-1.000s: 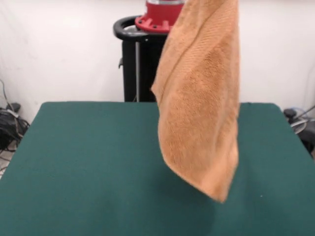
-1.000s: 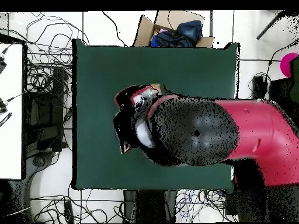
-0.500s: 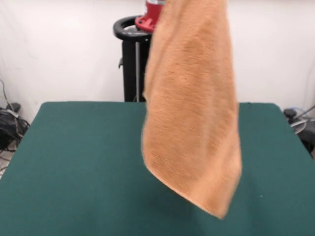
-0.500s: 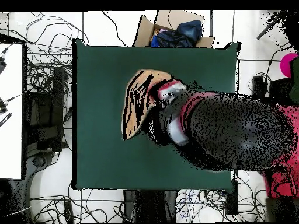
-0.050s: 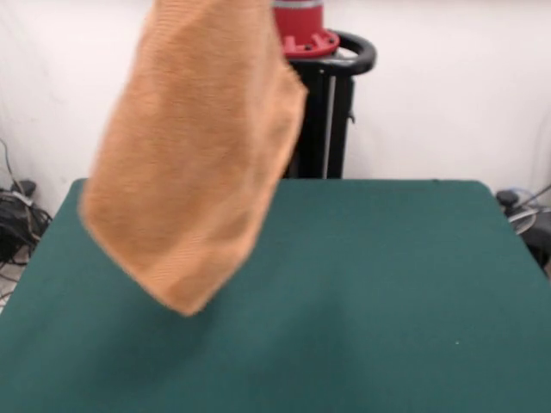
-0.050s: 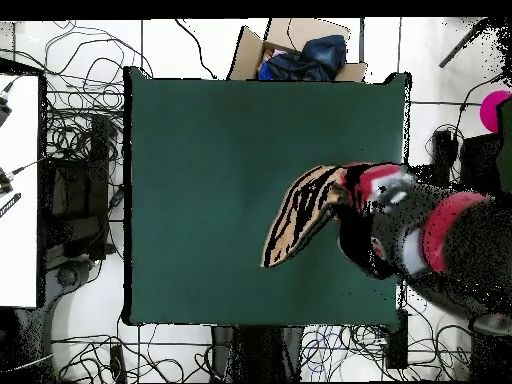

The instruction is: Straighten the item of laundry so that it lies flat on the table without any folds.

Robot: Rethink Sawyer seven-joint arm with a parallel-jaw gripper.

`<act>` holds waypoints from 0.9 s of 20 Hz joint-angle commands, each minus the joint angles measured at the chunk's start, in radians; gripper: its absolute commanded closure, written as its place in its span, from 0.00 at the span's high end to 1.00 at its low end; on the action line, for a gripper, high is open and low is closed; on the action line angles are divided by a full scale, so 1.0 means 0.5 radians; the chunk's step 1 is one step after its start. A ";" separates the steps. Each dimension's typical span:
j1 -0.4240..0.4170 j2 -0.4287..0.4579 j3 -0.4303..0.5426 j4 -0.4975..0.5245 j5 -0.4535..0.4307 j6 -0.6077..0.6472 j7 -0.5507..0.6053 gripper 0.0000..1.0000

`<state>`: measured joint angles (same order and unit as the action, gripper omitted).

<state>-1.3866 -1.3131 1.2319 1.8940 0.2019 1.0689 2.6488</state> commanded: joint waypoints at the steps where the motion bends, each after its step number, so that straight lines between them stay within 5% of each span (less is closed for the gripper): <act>1: -0.110 0.128 0.205 0.251 -0.143 0.370 -0.686 0.00; 18: -0.453 -0.082 0.271 0.492 -0.305 0.496 -1.045 0.00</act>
<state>-1.5998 -1.3204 1.3081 1.9990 0.0802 1.2198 2.3156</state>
